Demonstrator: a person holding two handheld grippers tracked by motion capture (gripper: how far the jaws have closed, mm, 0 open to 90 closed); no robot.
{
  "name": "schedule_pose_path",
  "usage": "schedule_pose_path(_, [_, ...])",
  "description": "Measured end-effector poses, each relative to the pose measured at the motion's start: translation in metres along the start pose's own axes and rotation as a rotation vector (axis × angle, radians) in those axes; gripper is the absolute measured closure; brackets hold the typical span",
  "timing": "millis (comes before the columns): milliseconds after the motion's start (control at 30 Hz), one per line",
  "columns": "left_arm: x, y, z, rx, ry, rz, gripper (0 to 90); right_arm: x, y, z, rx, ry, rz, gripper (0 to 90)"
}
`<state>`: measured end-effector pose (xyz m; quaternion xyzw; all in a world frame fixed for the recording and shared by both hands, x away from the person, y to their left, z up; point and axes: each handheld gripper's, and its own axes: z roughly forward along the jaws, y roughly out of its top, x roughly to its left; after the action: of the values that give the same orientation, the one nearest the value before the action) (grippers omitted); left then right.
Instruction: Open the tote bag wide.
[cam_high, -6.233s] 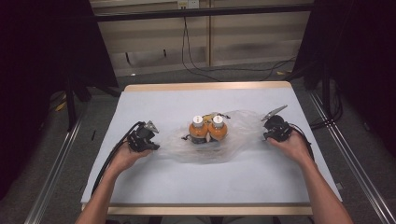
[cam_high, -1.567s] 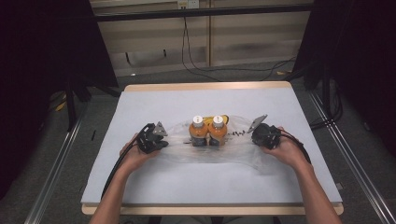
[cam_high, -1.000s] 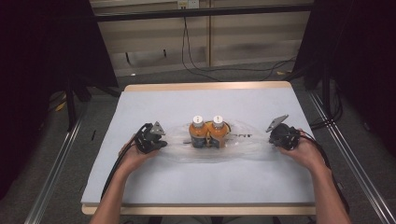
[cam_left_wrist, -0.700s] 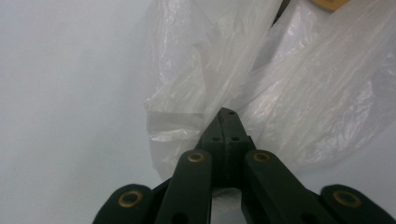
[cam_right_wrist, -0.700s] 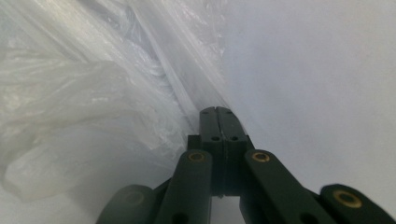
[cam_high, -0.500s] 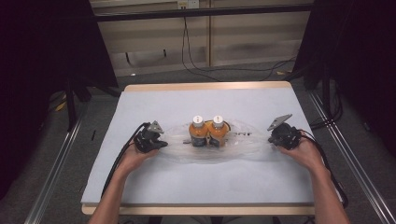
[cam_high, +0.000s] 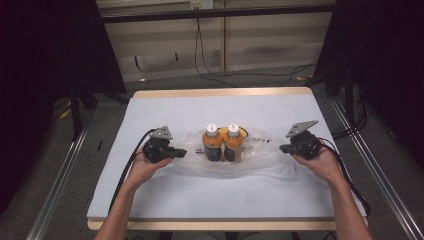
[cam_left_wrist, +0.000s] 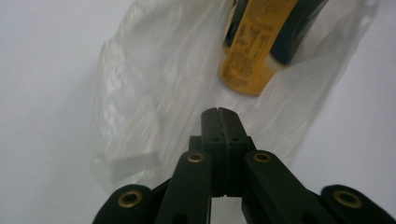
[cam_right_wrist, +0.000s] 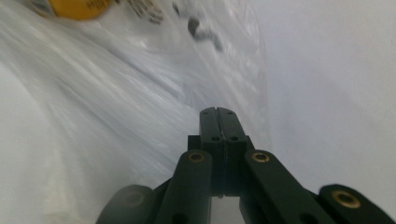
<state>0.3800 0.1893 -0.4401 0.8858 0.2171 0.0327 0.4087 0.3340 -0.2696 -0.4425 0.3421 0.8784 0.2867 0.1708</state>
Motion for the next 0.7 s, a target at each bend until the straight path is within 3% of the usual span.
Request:
schedule_pose_path(200, [-0.007,0.004,-0.004,-0.05,-0.023,-0.007,90.0,0.001,0.007,-0.013,-0.102,0.044,0.027,90.0])
schedule_pose_path(333, [-0.014,0.01,-0.005,-0.064,-0.038,0.014,90.0,0.006,0.017,-0.018,-0.177,0.078,0.025,90.0])
schedule_pose_path(467, [-0.024,0.012,0.0,-0.094,-0.078,0.008,90.0,0.013,0.026,-0.018,-0.203,0.109,0.015,90.0])
schedule_pose_path(567, [-0.036,0.017,0.008,-0.077,-0.086,0.042,90.0,0.019,0.034,-0.018,-0.196,0.105,-0.007,90.0])
schedule_pose_path(700, [-0.045,0.022,0.016,-0.078,-0.11,0.059,90.0,0.023,0.042,-0.018,-0.23,0.13,-0.006,90.0])
